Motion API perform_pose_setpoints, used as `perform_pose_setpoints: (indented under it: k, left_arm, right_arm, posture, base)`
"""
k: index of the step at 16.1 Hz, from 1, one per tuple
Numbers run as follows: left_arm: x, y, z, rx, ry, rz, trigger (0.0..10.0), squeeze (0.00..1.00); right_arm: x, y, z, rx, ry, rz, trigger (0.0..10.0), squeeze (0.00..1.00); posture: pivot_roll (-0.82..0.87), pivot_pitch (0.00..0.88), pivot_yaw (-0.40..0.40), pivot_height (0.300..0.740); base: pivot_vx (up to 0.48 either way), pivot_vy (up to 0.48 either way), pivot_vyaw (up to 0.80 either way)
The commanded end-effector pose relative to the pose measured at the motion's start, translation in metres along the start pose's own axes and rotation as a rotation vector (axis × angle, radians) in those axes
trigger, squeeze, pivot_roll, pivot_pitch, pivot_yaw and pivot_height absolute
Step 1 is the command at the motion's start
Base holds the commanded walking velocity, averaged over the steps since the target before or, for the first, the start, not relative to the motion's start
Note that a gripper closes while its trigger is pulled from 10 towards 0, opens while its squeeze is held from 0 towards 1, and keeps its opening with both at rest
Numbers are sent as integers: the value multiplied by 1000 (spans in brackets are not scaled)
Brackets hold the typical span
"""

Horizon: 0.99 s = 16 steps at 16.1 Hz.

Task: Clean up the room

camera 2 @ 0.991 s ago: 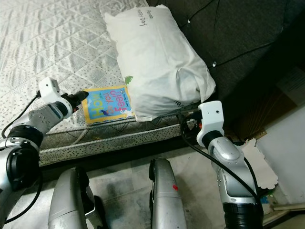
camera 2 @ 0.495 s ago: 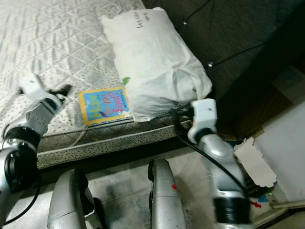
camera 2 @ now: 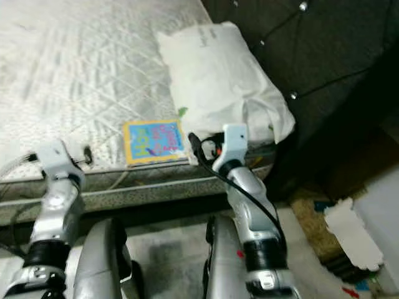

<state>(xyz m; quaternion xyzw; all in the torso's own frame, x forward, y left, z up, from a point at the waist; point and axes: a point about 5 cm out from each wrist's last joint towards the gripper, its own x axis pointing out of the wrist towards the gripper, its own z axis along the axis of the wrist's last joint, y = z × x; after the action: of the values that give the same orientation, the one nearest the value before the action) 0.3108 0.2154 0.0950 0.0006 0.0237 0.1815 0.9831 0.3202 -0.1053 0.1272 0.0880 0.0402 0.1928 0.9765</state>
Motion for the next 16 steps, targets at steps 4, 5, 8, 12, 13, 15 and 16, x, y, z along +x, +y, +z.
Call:
perform_pose_setpoints:
  k: [4,5,8,12,13,15,16]
  left_arm:
    - [-9,-19,22,12,-109,-81,10000,0]
    - [-4,-21,28,31,-129,-97,10000,0]
    - [-3,-27,31,1,-149,-127,10000,0]
    - [0,-41,33,-23,-142,-187,10000,0]
    - [0,-48,35,-23,-174,-229,10000,0]
    - [-3,-59,33,-26,-141,-284,10000,0]
    - [-4,-61,33,-13,-147,-297,10000,0]
  right_arm:
    - [20,7,16,62,-106,69,10000,0]
    - [30,10,22,75,-135,61,10000,0]
    - [35,10,28,88,-184,41,10000,0]
    - [39,2,34,79,-239,-27,10000,0]
    - [39,1,34,73,-243,-30,10000,0]
    - [39,-3,33,52,-239,-52,10000,0]
    - [39,-6,35,37,-249,-73,10000,0]
  posture:
    - [-16,0,-14,572]
    - [-15,0,-5,586]
    - [-20,0,19,619]
    - [-41,0,36,670]
    - [-42,0,34,684]
    - [-49,0,35,703]
    - [-51,0,33,712]
  base:
    - [0,0,0]
    - [0,0,0]
    - [0,0,0]
    - [0,0,0]
    - [0,0,0]
    - [0,0,0]
    - [0,0,0]
